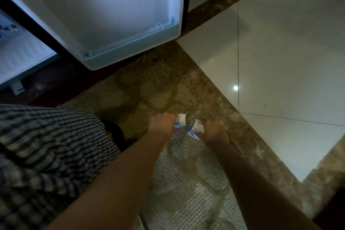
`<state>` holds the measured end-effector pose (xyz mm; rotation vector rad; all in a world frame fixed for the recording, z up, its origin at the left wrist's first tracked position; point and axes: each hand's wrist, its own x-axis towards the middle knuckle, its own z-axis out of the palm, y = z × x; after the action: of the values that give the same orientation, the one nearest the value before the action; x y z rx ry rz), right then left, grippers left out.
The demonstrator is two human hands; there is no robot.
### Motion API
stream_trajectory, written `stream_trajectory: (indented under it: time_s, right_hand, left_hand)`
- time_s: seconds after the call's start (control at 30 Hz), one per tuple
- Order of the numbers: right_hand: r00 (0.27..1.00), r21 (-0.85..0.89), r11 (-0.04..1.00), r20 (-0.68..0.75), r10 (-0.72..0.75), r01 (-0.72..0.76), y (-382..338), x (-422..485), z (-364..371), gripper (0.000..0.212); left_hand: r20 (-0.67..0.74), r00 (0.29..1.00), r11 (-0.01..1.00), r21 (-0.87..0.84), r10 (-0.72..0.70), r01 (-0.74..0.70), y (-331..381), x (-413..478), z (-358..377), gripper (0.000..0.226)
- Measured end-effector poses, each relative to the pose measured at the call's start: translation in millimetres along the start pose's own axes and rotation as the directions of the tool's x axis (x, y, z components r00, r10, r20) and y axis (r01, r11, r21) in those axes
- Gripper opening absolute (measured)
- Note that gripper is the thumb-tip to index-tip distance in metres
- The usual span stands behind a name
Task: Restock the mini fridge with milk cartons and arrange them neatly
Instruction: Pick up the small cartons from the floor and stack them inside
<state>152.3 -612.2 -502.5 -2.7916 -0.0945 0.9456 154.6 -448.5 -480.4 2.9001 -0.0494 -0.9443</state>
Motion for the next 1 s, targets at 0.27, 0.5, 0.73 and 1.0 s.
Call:
stream_trajectory:
  time_s: [0.27, 0.5, 0.73, 1.0]
  right_hand:
    - [0.999, 0.007, 0.999, 0.039, 0.033, -0.033, 2.8, 1.4, 1.2, 0.042]
    - [0.993, 0.014, 1.0, 0.121, -0.01, 0.008, -5.2, 1.6, -41.1, 0.042]
    - [0.975, -0.167, 0.968, 0.15, -0.164, 0.188, -70.7, -11.4, -138.3, 0.033]
    - [0.941, -0.399, 0.854, 0.077, -0.331, 0.333, -176.9, -78.6, -230.0, 0.036]
  left_hand:
    - [-0.026, 0.999, 0.989, 0.146, 0.031, -0.027, -5.8, -0.9, -3.4, 0.035]
    - [0.128, 0.99, 0.984, 0.161, 0.052, -0.073, -19.1, -10.9, -37.9, 0.036]
    - [0.178, 0.981, 0.994, 0.061, 0.073, -0.085, -45.4, -45.3, -124.2, 0.039]
    - [-0.125, 0.987, 0.995, 0.014, 0.103, -0.102, -101.3, -107.3, -218.3, 0.039]
